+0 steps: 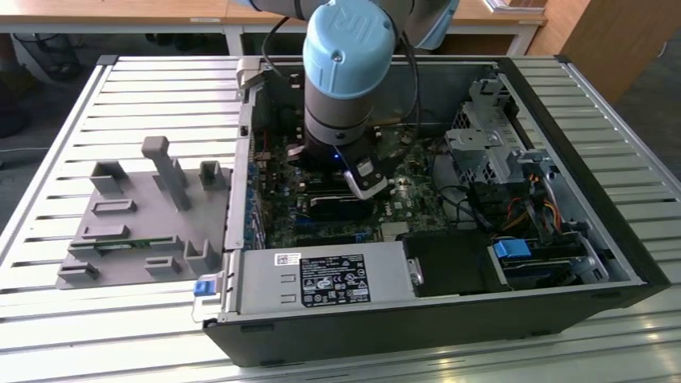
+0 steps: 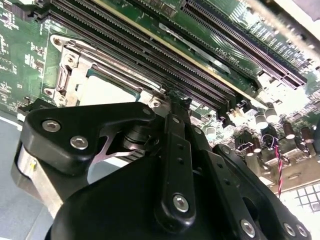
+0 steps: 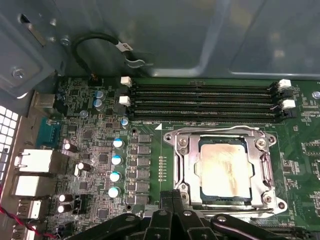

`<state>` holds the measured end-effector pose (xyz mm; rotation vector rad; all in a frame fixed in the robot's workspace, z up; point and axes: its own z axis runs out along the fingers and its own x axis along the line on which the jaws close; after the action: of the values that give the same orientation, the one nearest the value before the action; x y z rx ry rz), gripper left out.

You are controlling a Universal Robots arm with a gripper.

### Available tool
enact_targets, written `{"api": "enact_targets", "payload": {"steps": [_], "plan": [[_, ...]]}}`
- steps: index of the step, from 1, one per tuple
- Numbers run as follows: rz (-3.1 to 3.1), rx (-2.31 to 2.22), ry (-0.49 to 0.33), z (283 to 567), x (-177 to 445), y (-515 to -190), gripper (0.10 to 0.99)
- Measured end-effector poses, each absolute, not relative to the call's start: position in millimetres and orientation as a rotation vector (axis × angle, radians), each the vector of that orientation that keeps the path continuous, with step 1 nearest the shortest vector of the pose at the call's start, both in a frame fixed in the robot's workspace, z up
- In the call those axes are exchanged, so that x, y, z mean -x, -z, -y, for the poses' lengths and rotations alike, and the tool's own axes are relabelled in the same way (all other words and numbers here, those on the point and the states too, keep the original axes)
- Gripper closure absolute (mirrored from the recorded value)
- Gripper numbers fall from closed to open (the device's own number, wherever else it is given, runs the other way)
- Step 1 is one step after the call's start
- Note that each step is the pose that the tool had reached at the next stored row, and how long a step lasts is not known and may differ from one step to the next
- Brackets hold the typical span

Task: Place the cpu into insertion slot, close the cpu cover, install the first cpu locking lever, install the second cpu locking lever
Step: 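Install the second cpu locking lever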

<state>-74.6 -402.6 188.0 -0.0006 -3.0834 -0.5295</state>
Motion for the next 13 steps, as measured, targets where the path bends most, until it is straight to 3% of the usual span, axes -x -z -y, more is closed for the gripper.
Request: {"api": "enact_targets", "payload": {"steps": [13], "plan": [[3.085,0.0,0.537,402.7,78.5,-193.2,0.98]]}}
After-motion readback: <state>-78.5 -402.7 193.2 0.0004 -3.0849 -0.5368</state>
